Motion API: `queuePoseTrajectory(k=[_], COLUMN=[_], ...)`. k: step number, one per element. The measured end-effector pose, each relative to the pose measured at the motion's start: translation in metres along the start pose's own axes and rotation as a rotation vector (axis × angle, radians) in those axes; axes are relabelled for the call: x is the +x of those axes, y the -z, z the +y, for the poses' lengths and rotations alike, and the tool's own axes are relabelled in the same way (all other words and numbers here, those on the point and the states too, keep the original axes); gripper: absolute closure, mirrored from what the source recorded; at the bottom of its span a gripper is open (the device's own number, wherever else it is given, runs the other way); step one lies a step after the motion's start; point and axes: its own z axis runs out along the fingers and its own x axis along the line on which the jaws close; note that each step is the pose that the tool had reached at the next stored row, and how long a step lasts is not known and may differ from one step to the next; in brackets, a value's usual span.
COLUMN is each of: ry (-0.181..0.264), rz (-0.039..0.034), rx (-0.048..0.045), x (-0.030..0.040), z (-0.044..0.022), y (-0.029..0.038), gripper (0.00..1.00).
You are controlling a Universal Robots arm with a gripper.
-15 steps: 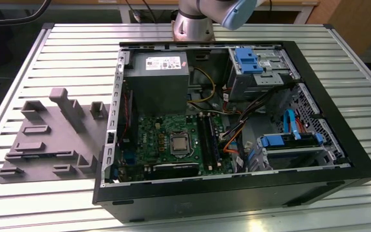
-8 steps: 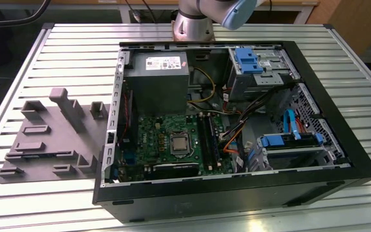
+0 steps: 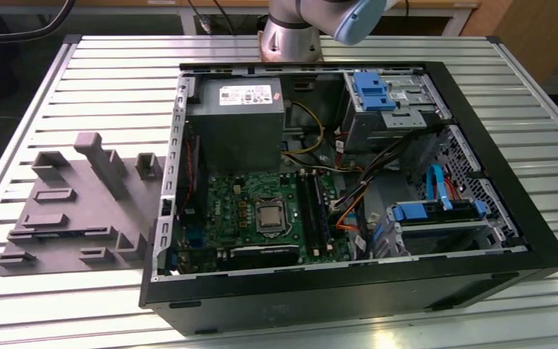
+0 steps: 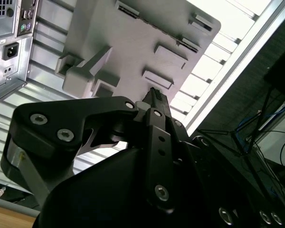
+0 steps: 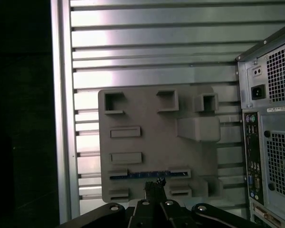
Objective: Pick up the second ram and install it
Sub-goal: 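Reach for the second ram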
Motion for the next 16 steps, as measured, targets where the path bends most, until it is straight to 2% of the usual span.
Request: queuePoseTrajectory(k=[16], ry=[0.000], rz=[0.0001], rx=[0.0001], x=[0.0015], z=[-0.0044], y=[-0.0025], gripper=[0.89])
